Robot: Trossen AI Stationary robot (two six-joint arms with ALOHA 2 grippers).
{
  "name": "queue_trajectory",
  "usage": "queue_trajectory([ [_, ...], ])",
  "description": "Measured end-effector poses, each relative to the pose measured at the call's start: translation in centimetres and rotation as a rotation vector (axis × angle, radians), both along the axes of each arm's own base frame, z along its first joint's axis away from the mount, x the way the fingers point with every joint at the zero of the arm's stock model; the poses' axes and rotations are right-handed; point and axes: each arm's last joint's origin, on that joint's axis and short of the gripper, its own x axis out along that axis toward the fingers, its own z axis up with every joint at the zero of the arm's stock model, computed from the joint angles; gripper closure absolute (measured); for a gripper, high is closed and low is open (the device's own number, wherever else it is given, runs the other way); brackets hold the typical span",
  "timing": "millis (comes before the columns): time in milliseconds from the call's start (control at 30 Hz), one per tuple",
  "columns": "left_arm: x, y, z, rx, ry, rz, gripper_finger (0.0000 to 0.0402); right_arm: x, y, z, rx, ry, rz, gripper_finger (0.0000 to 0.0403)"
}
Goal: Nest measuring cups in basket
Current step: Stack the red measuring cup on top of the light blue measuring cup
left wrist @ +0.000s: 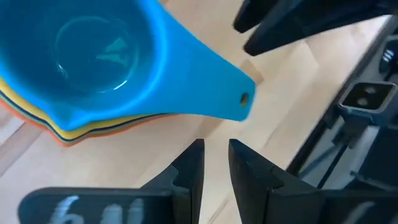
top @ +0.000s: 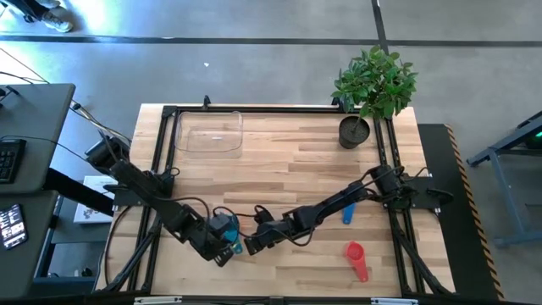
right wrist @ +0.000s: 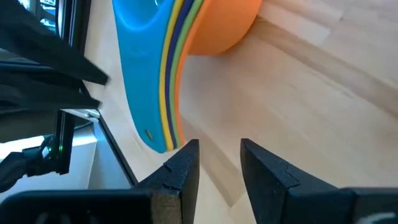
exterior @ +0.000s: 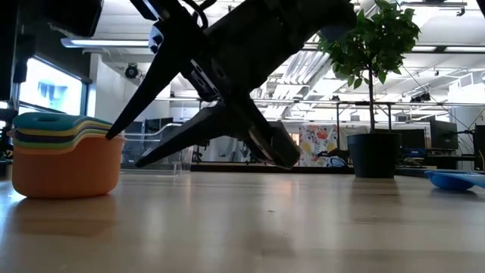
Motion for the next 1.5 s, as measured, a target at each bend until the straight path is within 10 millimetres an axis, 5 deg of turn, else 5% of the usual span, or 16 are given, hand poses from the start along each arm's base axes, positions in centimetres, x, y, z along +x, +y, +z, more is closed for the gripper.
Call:
queue_trajectory([
  [200,-0.5,0.4,2.0,0.018,-0.085,-0.105,0.0339,-0.6,1.1,0.9,0.051,0.000,-0.022,0.0295],
  [633,-2.2,4.1,7.2,0.220,-0.324,-0.327,0.0339,-4.0,2.7,6.1,0.018,0.015,-0.213,0.0295],
  [1000,-4.6,7.5,10.2,0.341,-0.415,-0.430,0.0339,-9.1,1.7,8.7,-0.045,0.308,-0.334,0.0295],
  [1500,-4.9,10.4,10.8,0.415,-0.397,-0.359,0.0339,-15.4,1.1,10.9,-0.152,0.719,-0.205,0.0295],
])
